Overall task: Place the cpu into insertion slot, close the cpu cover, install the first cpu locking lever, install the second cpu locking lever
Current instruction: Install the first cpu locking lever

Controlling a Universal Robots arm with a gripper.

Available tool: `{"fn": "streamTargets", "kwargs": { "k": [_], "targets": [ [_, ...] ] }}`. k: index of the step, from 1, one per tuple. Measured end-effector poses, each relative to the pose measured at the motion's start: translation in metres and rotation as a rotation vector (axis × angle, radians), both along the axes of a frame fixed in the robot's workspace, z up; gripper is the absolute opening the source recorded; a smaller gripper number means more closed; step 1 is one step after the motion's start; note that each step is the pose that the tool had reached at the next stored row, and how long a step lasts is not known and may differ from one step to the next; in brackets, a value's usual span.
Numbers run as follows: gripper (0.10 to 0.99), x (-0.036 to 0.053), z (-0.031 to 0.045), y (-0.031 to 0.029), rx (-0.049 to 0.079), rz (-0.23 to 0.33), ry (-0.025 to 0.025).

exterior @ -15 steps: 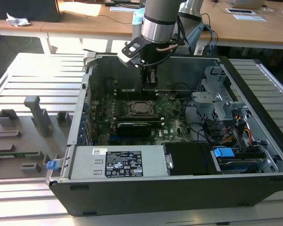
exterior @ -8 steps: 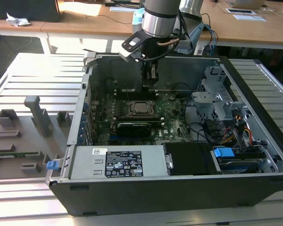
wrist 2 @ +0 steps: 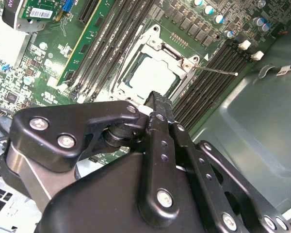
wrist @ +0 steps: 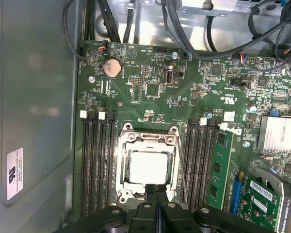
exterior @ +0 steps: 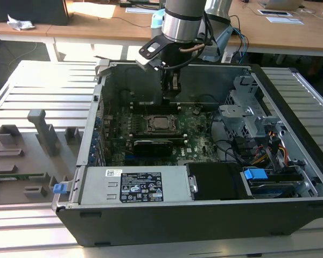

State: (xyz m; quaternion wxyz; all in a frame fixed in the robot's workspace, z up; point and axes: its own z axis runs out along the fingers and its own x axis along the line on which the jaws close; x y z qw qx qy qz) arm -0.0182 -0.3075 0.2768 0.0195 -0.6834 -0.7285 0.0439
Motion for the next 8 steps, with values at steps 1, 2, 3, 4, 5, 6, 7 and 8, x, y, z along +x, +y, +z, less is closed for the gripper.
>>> {"fn": "streamTargets", "kwargs": {
  "k": [1, 2, 3, 4, 5, 6, 7, 8],
  "targets": [
    [0.106, 0.0000, 0.0000, 0.0000, 0.000, 0.000, 0.0000],
    [0.106, 0.0000, 0.0000, 0.0000, 0.000, 0.000, 0.0000],
    [0.106, 0.0000, 0.0000, 0.0000, 0.000, 0.000, 0.0000],
    [0.106, 0.0000, 0.0001, 0.0000, 0.000, 0.000, 0.0000],
    [0.106, 0.0000, 0.0001, 0.0000, 0.000, 0.003, 0.0000],
    [0.106, 0.0000, 0.0001, 0.0000, 0.000, 0.006, 0.0001],
    [0.106, 0.0000, 0.0002, -0.0001, 0.000, 0.011, 0.0001],
    [0.106, 0.0000, 0.0001, 0.0000, 0.000, 0.022, 0.0001]
  ]
}}
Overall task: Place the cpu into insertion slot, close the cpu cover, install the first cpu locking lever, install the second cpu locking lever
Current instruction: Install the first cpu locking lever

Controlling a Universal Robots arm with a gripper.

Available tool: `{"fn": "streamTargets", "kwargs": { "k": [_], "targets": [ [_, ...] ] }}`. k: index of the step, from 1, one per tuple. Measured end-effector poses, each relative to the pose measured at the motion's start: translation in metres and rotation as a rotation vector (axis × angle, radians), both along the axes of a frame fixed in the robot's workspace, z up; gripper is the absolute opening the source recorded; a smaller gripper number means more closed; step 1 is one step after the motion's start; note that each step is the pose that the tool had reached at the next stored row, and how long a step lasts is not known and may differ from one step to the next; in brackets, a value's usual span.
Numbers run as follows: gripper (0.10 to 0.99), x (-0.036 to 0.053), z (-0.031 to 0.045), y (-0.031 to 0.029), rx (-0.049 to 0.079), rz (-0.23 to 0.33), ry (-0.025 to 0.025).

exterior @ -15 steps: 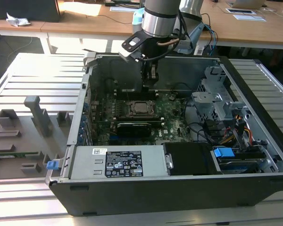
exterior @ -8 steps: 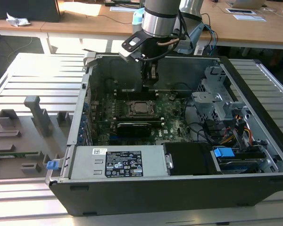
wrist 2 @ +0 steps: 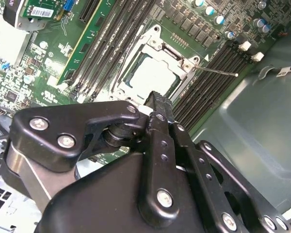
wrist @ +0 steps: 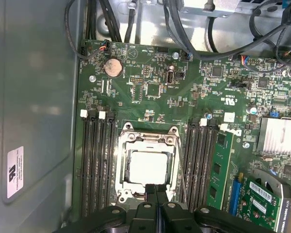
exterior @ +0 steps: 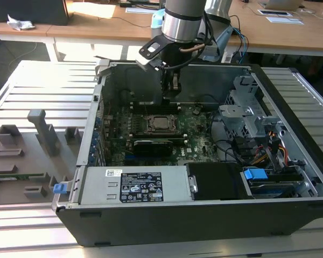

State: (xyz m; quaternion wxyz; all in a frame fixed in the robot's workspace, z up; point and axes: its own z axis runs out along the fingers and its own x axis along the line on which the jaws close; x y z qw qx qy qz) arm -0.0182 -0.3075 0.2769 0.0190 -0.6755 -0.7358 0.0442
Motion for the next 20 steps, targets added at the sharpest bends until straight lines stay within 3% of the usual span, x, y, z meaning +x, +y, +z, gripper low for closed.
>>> {"fn": "streamTargets", "kwargs": {
  "k": [2, 6, 9, 20],
  "targets": [
    [0.106, 0.0000, 0.0000, 0.0000, 0.000, 0.029, 0.0000],
    [0.106, 0.0000, 0.0000, 0.0000, 0.000, 0.136, 0.0000],
    [0.106, 0.0000, 0.0000, 0.0000, 0.000, 0.275, 0.0000],
    [0.106, 0.0000, 0.0000, 0.0000, 0.000, 0.543, 0.0000]
  ]
}}
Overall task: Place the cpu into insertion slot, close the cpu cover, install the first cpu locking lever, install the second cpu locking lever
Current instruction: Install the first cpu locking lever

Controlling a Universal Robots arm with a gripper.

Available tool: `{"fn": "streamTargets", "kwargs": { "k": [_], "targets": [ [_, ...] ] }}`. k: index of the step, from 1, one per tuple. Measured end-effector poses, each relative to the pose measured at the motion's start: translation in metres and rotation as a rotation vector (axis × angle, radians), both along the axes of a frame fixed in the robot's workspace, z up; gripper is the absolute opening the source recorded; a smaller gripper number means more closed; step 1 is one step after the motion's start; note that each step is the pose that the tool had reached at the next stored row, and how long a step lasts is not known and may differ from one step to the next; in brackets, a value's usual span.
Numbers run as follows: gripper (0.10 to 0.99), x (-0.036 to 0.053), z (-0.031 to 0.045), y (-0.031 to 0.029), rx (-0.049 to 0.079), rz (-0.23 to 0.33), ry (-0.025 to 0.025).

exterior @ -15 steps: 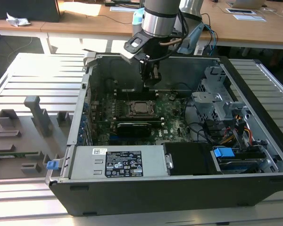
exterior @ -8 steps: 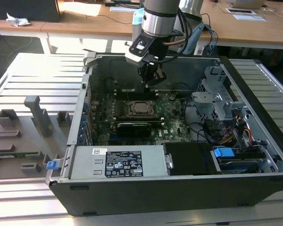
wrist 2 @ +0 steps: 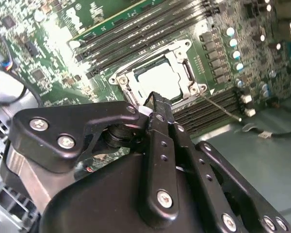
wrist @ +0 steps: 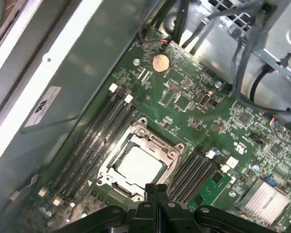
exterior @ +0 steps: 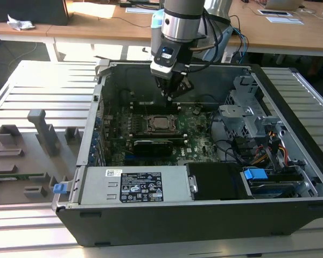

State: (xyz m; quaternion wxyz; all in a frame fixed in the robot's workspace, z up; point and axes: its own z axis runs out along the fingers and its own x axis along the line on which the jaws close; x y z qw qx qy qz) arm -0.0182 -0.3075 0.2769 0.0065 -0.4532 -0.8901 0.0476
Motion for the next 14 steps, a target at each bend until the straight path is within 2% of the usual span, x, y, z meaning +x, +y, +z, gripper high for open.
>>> {"fn": "streamTargets", "kwargs": {
  "k": [1, 7, 14],
  "targets": [
    [0.106, 0.0000, 0.0000, 0.0000, 0.000, 0.019, 0.0000],
    [0.106, 0.0000, 0.0000, 0.0000, 0.000, 0.211, 0.0000],
    [0.106, 0.0000, -0.0001, 0.0000, 0.000, 0.375, 0.0000]
  ]
}}
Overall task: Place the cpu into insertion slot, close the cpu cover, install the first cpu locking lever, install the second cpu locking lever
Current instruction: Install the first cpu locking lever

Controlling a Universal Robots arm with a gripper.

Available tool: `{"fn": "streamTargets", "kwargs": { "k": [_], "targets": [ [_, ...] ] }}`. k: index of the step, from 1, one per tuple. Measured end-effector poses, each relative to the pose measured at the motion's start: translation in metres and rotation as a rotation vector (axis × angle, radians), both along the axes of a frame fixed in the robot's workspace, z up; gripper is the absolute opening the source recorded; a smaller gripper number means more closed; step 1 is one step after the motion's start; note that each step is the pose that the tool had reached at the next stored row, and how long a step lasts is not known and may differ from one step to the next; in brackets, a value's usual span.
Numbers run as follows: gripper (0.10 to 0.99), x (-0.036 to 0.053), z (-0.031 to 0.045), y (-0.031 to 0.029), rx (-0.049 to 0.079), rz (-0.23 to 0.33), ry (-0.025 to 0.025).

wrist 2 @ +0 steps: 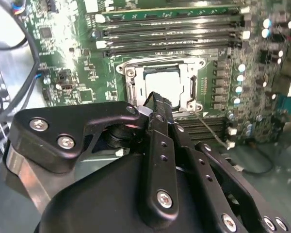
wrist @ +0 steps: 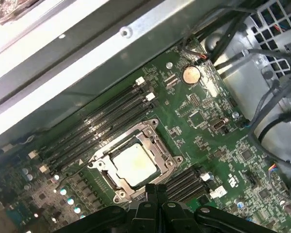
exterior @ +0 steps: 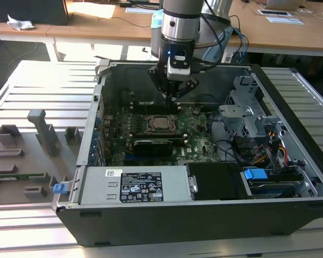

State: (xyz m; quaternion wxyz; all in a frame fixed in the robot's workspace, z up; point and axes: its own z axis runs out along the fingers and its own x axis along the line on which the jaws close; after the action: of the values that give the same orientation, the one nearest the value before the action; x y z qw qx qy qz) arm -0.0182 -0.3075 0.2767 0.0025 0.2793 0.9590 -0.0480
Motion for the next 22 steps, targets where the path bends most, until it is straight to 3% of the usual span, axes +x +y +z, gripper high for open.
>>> {"fn": "streamTargets", "kwargs": {
  "k": [12, 14, 18, 19, 22],
  "targets": [
    [0.106, 0.0000, -0.0003, 0.0000, 0.000, 0.309, 0.0000],
    [0.106, 0.0000, -0.0004, 0.0000, 0.000, 0.408, 0.0000],
    [0.106, 0.0000, -0.0004, 0.0000, 0.000, 0.511, -0.0001],
    [0.106, 0.0000, -0.0005, 0.0000, 0.000, 0.572, 0.0000],
    [0.106, 0.0000, -0.0004, 0.0000, 0.003, 0.619, -0.0009]
  ]
}}
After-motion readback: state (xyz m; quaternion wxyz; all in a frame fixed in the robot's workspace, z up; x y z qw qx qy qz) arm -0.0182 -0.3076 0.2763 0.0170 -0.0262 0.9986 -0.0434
